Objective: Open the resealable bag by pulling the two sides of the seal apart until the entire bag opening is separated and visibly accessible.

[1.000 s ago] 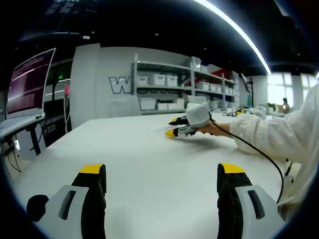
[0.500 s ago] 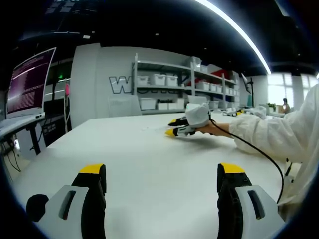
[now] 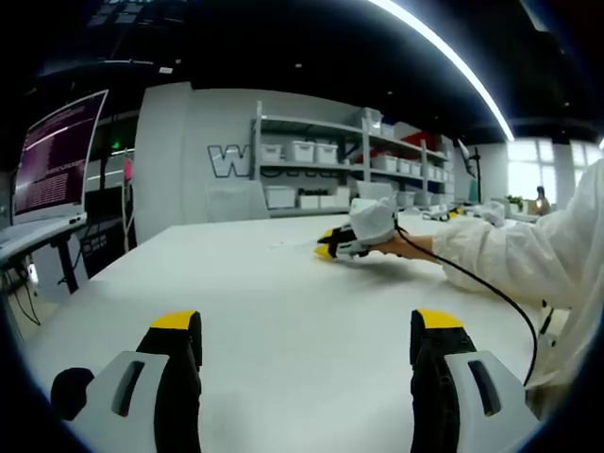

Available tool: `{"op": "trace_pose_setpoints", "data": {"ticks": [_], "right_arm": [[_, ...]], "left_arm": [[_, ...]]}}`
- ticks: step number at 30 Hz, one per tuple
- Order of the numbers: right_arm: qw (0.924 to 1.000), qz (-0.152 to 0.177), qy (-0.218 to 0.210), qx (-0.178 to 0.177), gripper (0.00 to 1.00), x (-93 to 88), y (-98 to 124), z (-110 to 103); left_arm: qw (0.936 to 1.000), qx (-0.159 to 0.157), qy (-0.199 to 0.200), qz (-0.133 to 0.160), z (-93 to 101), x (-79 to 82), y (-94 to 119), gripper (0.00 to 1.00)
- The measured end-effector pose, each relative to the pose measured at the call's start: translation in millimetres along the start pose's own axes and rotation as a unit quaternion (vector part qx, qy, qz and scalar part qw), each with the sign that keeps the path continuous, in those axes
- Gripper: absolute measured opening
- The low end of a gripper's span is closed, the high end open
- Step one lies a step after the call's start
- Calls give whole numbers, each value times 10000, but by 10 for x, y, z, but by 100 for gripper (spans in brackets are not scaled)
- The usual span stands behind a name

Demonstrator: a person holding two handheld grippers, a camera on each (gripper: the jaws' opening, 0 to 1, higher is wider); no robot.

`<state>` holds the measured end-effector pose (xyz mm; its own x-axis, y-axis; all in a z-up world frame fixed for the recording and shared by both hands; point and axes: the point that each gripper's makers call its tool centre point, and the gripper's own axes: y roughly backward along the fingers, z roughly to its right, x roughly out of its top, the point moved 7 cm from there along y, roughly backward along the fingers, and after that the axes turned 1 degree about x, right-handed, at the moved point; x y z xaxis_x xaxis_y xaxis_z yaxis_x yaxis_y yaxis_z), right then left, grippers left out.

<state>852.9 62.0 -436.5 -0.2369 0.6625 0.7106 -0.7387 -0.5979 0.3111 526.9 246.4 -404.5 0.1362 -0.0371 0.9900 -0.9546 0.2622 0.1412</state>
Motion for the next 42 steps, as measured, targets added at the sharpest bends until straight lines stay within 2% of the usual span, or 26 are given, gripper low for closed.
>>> {"op": "trace_pose_setpoints", "data": {"ticks": [5,14,29,42], "right_arm": [[10000,-16,-3,1,9,-1,3,-1],[10000,-25,56,-11,0,-9,-2,21],[10000,-15,-19,-28,0,5,-8,41],[9997,48,19,-239,0,34,77,134]], "left_arm": [[10000,-3,-6,-6,3,0,2,91],[10000,-37,-20,-4,21,13,-15,91],[10000,-46,-37,-18,25,23,-27,90],[10000,-55,-23,-25,31,11,-25,90]]}}
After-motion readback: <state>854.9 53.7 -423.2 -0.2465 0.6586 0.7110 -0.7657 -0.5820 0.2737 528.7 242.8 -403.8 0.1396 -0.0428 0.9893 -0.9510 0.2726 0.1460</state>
